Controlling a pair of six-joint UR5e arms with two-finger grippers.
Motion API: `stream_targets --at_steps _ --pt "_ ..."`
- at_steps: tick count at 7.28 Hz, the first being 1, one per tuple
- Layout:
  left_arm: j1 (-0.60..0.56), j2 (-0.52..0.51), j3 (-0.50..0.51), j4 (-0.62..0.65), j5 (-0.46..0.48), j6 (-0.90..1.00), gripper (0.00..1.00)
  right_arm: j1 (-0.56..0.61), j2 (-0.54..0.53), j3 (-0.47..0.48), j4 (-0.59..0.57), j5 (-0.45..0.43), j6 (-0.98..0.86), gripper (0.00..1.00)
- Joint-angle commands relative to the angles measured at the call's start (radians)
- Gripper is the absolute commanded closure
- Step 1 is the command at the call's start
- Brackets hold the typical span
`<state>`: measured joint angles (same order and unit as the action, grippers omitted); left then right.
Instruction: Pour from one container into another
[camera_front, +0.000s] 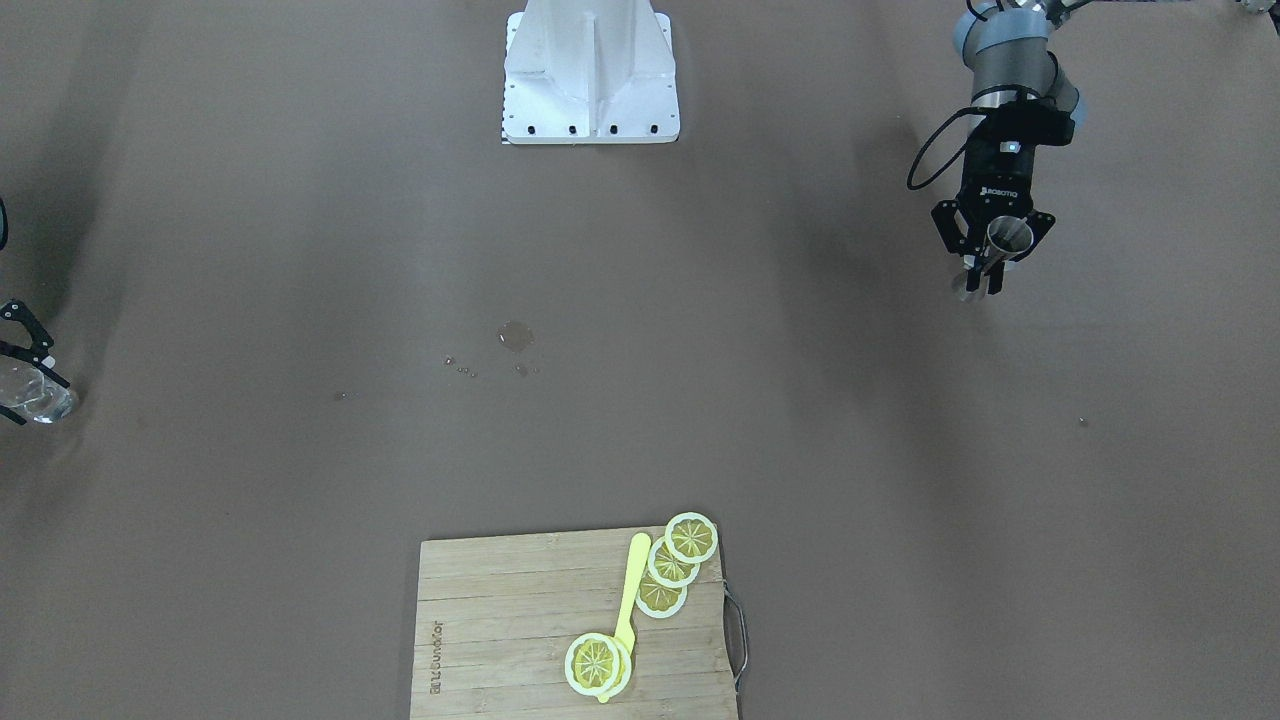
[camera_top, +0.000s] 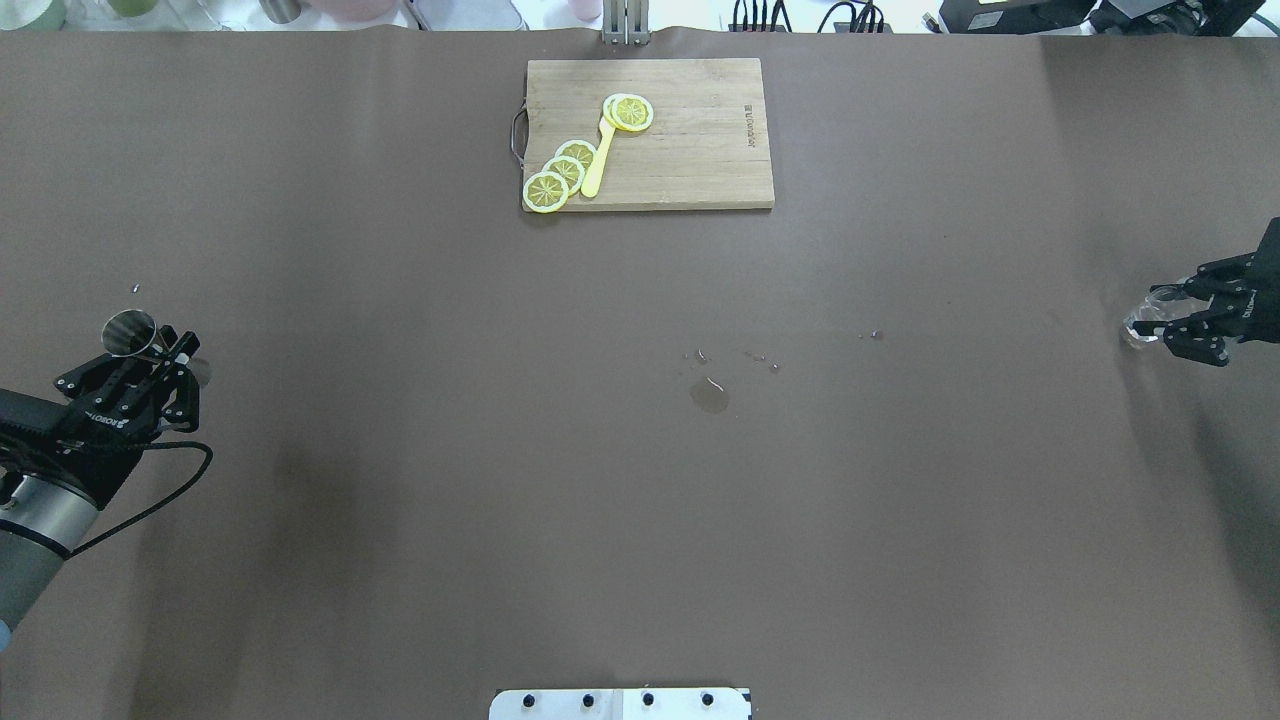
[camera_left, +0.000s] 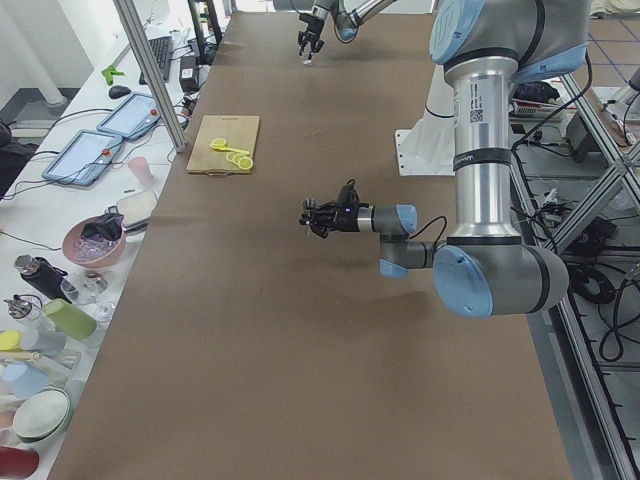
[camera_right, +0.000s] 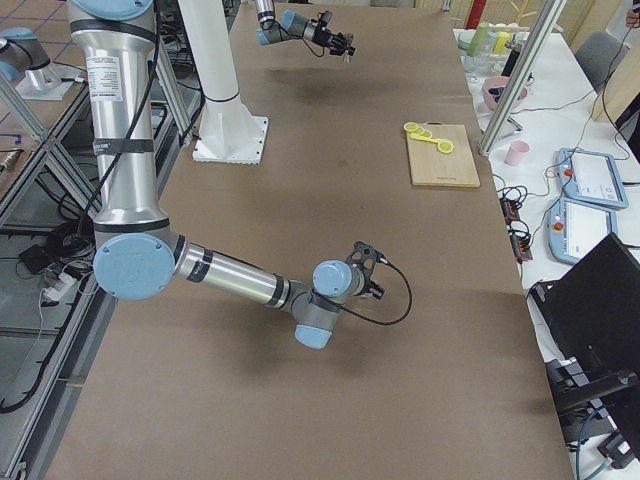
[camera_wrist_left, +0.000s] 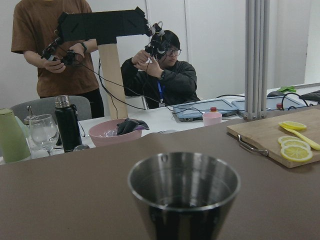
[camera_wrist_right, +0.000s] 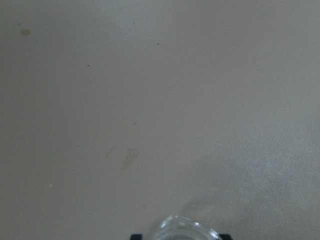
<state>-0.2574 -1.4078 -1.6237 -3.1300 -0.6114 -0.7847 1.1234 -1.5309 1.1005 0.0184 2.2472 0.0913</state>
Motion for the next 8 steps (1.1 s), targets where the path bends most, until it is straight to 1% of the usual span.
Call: stream_targets --at_steps 1,3,4,6,7,8 --pt "-0.002 0.0 0.025 0.017 0.001 -0.059 1.0 -0.004 0.0 -0.001 0.0 0.0 -0.001 1.0" --pt "-0.003 -0.002 0.024 0.039 0.009 -0.08 1.0 -0.008 0.0 -0.001 0.0 0.0 -0.002 1.0" --pt "-0.003 -0.002 0.021 0.089 0.028 -0.121 1.0 -0.013 0.0 -0.001 0.0 0.0 -0.002 1.0" --pt "-0.005 -0.005 0.019 0.125 0.042 -0.14 1.0 -0.013 0.0 0.002 0.0 0.002 -0.001 1.0" --pt "-0.005 -0.006 0.021 0.157 0.047 -0.186 1.0 -0.013 0.0 0.028 0.0 0.006 0.004 0.76" --pt "-0.003 -0.013 0.034 0.177 0.07 -0.223 1.0 -0.013 0.002 0.041 -0.002 0.023 0.005 0.45"
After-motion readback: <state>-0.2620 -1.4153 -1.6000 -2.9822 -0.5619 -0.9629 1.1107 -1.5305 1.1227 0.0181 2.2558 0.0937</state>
